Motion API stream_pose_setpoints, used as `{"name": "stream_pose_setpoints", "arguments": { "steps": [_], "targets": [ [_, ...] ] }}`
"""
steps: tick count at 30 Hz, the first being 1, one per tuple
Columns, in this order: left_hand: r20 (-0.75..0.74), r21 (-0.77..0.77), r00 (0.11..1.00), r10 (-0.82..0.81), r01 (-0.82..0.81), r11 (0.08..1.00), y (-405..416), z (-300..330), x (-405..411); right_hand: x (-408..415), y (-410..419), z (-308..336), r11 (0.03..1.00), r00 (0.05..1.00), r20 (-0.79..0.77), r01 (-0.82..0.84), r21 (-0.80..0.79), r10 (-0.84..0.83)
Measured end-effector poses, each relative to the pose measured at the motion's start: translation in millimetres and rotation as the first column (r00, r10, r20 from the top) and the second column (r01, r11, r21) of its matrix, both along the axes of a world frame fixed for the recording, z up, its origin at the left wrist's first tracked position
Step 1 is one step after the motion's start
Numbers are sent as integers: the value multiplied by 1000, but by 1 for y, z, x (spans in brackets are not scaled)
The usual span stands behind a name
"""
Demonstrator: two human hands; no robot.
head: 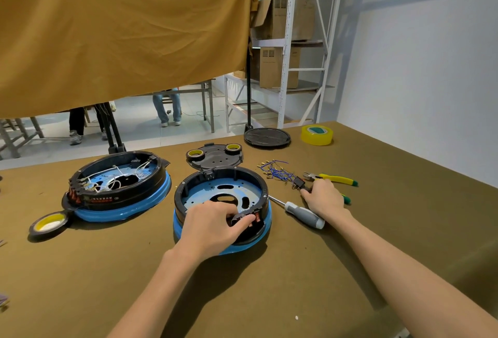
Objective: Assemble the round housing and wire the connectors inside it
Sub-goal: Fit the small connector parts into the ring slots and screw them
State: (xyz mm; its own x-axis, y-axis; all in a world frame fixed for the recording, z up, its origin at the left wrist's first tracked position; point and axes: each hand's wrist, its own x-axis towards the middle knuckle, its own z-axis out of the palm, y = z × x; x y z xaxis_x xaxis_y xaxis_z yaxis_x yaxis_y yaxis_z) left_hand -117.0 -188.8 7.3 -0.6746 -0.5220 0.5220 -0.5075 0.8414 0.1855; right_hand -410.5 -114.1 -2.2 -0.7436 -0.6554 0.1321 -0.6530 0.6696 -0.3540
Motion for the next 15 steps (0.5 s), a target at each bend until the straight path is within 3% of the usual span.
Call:
{"name": "stream_pose_setpoints", "arguments": {
  "steps": [4,9,13,15],
  "targets": [
    [3,10,1000,31,-31,999,0,-1,-2,9,4,3,962,993,89,-47,-267,73],
    [30,-7,991,128,-128,992,1,1,-12,54,23,19,680,909,184,-133,-721,373],
    [-4,-8,978,208,-208,978,12,5,-26,90,42,27,526,802,179,-188,-829,570],
    [-171,112,977,128,-109,988,14,6,-27,101,49,25,508,766,165,-233,-829,621]
  ]
}}
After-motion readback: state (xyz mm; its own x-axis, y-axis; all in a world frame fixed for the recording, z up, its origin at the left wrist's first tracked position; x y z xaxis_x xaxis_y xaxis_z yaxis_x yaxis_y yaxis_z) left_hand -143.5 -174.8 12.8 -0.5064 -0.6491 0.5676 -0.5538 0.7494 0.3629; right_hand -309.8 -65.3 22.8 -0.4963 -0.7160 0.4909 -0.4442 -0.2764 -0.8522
